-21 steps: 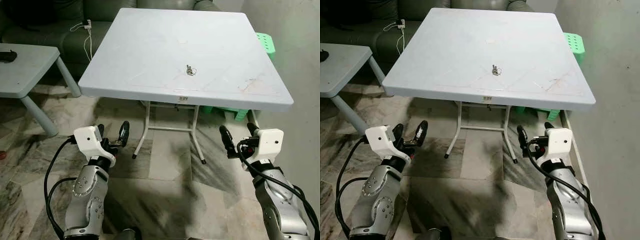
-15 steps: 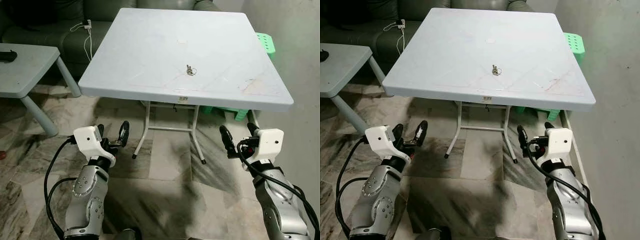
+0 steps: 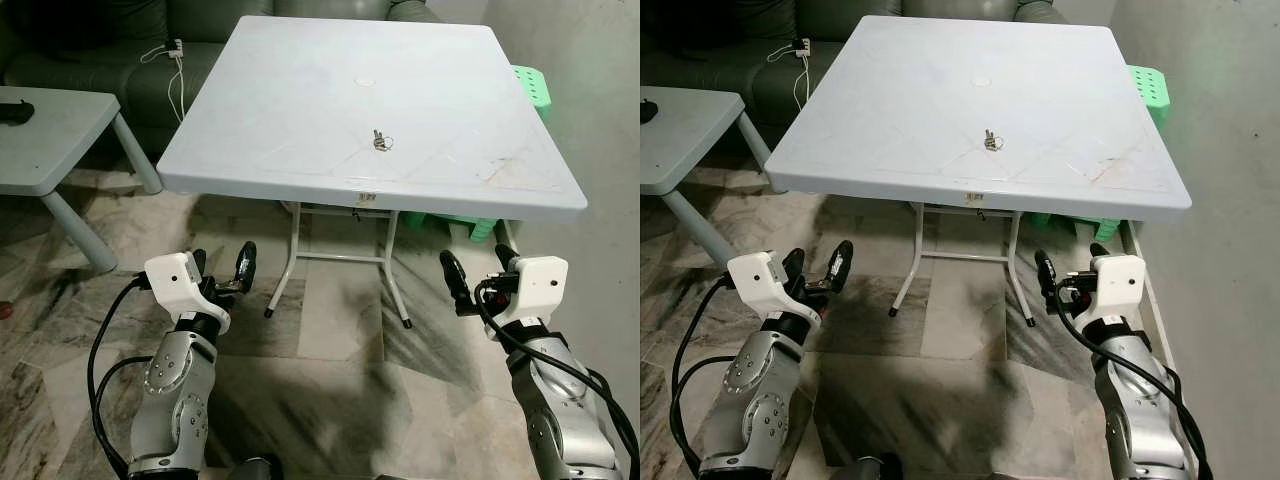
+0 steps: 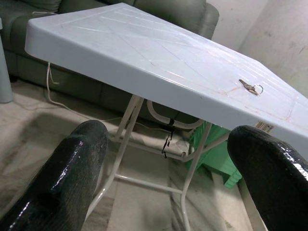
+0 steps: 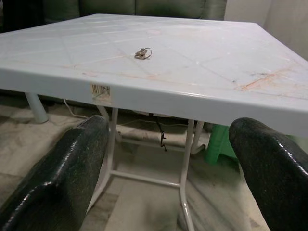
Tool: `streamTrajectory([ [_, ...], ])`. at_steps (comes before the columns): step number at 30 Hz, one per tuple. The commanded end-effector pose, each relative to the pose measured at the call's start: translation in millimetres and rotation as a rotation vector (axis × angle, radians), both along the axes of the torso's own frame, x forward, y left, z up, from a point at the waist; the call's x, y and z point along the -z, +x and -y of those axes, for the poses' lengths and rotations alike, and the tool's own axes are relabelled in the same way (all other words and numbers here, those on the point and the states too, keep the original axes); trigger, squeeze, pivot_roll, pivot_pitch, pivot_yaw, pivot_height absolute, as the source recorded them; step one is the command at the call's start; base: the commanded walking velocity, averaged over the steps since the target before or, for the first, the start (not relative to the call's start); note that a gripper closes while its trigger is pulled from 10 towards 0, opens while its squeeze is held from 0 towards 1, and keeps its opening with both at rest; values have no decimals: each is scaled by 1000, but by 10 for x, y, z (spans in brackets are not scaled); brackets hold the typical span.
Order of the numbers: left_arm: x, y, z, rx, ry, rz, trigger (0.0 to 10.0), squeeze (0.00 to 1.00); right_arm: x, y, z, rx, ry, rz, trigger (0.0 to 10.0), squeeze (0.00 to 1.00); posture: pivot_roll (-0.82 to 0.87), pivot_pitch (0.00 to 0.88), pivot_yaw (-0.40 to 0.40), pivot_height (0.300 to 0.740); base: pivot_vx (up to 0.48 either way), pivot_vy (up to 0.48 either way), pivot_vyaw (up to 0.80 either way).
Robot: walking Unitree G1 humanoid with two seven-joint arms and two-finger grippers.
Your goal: Hang keys on a hook
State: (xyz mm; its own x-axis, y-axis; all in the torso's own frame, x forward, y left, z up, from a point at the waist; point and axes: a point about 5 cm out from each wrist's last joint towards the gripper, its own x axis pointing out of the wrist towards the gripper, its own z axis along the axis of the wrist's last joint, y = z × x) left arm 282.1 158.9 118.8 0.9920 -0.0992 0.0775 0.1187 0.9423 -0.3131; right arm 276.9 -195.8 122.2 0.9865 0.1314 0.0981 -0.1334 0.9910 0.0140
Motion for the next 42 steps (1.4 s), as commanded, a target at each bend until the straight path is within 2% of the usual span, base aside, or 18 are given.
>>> streamTrajectory([
  [1, 0, -1, -2, 1, 7, 1, 10000, 0, -68, 5, 43, 21, 2, 27, 10000, 0, -11, 133, -61, 740, 0, 0, 0],
  [13, -60, -35, -48, -1, 20, 27, 10000, 0, -140, 10, 26, 8, 13, 59, 10000, 0, -8, 122, -64, 740, 101, 0, 0],
  [42, -34, -43, -17, -7, 7, 23, 10000, 0, -110, 8, 1, -20, 6, 44, 10000, 0, -6, 106, -73, 740, 287, 331, 0],
])
